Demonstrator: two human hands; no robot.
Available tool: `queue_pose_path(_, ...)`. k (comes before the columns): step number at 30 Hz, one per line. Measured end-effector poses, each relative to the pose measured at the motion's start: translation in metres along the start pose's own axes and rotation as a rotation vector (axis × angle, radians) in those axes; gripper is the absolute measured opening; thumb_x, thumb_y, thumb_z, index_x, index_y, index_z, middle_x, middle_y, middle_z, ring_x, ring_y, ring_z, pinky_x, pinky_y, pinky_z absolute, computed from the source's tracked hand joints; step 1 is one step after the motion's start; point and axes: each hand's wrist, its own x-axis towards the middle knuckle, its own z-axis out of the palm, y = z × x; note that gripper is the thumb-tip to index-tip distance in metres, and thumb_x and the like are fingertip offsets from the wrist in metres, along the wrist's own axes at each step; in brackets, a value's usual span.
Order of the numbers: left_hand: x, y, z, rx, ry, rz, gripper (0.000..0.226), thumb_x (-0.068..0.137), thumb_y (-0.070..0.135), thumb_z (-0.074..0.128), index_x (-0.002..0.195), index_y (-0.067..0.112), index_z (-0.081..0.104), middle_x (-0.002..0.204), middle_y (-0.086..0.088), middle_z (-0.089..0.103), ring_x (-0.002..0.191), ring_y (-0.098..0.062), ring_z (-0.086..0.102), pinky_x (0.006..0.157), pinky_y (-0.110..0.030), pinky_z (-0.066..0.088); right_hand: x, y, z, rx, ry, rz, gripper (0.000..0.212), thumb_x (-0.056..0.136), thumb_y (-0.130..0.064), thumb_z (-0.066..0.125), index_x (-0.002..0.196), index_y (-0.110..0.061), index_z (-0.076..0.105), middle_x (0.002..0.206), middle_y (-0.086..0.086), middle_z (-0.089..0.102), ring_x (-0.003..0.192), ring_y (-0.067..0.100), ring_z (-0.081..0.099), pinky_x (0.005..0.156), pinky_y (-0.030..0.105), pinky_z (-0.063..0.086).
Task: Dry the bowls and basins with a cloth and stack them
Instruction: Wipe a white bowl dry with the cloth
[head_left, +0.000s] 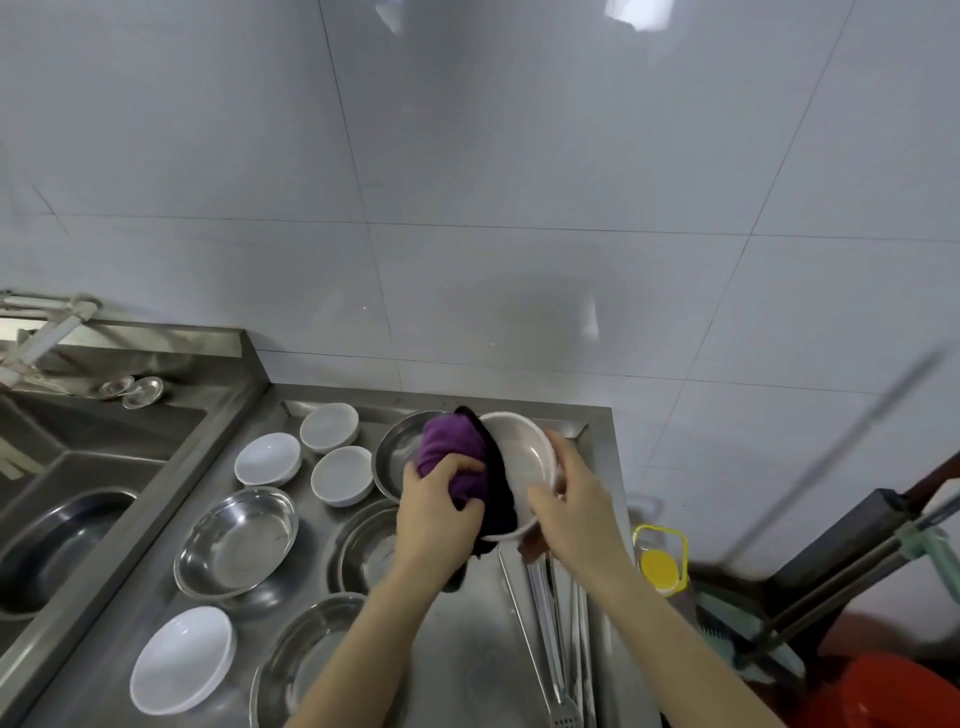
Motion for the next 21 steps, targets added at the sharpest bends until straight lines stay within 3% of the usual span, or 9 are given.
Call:
queue_pose_path(1,0.002,-0.001,-0.008,0.069,-0.061,0.077,0.040,0.077,0.004,0.062,0.107,0.031,0.067,0.115,0.001,0.042,0.093,-0.016,0.045,0.068,-0.005,0.036,0.000,-0.002,-0.009,-0.004,-0.092,0.039,0.061,0.082,0.003,0.042,0.132,-0.031,0.052,0.070,0.015,0.065,0.046,0.037,0.065,0.039,0.033,0.052)
queue_pose_path(4,0.005,-0.006,-0.019,0.153,-0.227,0.189,0.041,0.075,0.006,0.061,0.100,0.037,0.068,0.112,0.006,0.044,0.094,-0.014,0.048,0.080,-0.014,0.035,0.003,-0.014,-0.028,-0.064,-0.323,0.143,0.058,0.078,0.005,0.039,0.122,-0.028,0.058,0.059,0.018,0.063,0.045,0.040,0.062,0.037,0.030,0.049)
queue_pose_path(8,-0.001,0.003,-0.002,0.033,-0.038,0.082,0.038,0.078,0.007,0.061,0.104,0.034,0.067,0.112,0.003,0.045,0.087,-0.010,0.046,0.070,-0.009,0.034,0.006,-0.025,-0.019,-0.073,-0.090,0.083,0.048,0.084,-0.004,0.040,0.112,-0.035,0.064,0.073,0.008,0.066,0.040,0.037,0.061,0.034,0.029,0.046)
queue_pose_path(11,-0.008,0.011,0.013,-0.222,0.034,-0.133,0.039,0.076,0.013,0.063,0.106,0.038,0.064,0.114,-0.003,0.049,0.088,-0.013,0.052,0.078,-0.024,0.046,0.003,-0.018,0.000,0.008,0.138,-0.005,0.046,0.086,-0.007,0.046,0.115,-0.040,0.059,0.085,-0.002,0.064,0.064,0.026,0.069,0.051,0.034,0.057)
queue_pose_path(12,-0.011,0.013,0.017,-0.331,0.043,-0.186,0.038,0.073,0.017,0.064,0.103,0.042,0.063,0.114,-0.004,0.053,0.091,-0.016,0.056,0.081,-0.032,0.052,0.002,-0.015,0.005,-0.021,0.200,-0.060,0.048,0.086,-0.007,0.049,0.120,-0.040,0.057,0.087,-0.011,0.063,0.075,0.014,0.068,0.061,0.027,0.056)
queue_pose_path(14,-0.012,0.013,0.017,-0.355,0.061,-0.203,0.038,0.072,0.019,0.064,0.101,0.044,0.062,0.114,-0.005,0.055,0.094,-0.020,0.059,0.084,-0.037,0.054,0.001,-0.011,0.010,-0.045,0.213,-0.140,0.054,0.086,-0.004,0.051,0.129,-0.037,0.055,0.090,-0.020,0.060,0.080,-0.001,0.062,0.064,0.010,0.049)
queue_pose_path(16,-0.007,0.007,0.009,-0.161,0.048,-0.116,0.039,0.076,0.013,0.066,0.106,0.037,0.064,0.116,-0.003,0.048,0.096,-0.019,0.055,0.085,-0.027,0.047,0.004,-0.014,0.003,-0.002,0.059,-0.071,0.057,0.085,0.001,0.047,0.128,-0.035,0.056,0.087,-0.010,0.061,0.068,0.011,0.067,0.054,0.024,0.057)
queue_pose_path(18,0.000,0.003,-0.008,0.011,-0.039,0.055,0.038,0.077,0.008,0.066,0.105,0.034,0.066,0.116,0.001,0.042,0.096,-0.016,0.049,0.084,-0.016,0.036,0.010,-0.018,-0.015,-0.039,-0.176,0.030,0.055,0.080,0.002,0.043,0.118,-0.033,0.062,0.080,0.007,0.064,0.048,0.032,0.065,0.040,0.034,0.052)
queue_pose_path(21,0.009,-0.002,-0.026,0.114,-0.281,0.237,0.037,0.074,0.008,0.069,0.097,0.037,0.069,0.116,0.002,0.045,0.098,-0.012,0.049,0.079,0.000,0.029,0.019,-0.027,-0.032,-0.192,-0.360,0.084,0.038,0.068,-0.012,0.047,0.102,-0.012,0.065,0.060,0.011,0.060,0.044,0.040,0.061,0.042,0.042,0.053)
